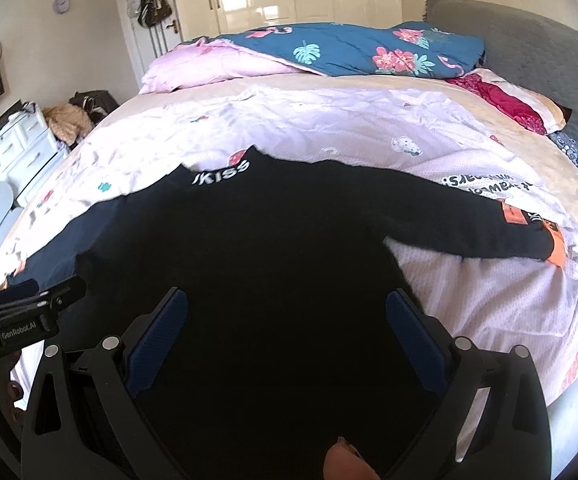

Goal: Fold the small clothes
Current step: 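Move the right tool to the orange cuff and grasp the sleeve end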

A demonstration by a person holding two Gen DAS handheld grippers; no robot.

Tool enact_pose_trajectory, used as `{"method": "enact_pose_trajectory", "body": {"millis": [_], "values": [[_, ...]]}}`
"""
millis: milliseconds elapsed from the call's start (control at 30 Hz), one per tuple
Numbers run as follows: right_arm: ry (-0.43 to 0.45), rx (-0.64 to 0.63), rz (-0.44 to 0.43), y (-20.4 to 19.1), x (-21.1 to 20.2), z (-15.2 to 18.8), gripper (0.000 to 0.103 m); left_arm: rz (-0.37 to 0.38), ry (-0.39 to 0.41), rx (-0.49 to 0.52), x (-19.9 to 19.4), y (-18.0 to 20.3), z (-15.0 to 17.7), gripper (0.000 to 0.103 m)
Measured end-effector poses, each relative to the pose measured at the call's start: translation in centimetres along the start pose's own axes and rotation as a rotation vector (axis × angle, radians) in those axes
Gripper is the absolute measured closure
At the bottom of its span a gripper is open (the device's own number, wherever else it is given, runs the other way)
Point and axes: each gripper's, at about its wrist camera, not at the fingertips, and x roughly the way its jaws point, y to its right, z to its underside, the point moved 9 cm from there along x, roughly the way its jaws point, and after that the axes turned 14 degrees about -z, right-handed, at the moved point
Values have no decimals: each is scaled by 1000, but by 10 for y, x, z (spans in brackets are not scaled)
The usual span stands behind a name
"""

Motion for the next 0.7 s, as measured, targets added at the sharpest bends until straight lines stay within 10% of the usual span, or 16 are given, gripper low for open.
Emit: {"method": "enact_pose_trajectory", "body": {"millis": [700], "values": [[39, 180, 134, 91, 30, -56, 4, 51, -9, 29, 35, 59, -66, 9]]}}
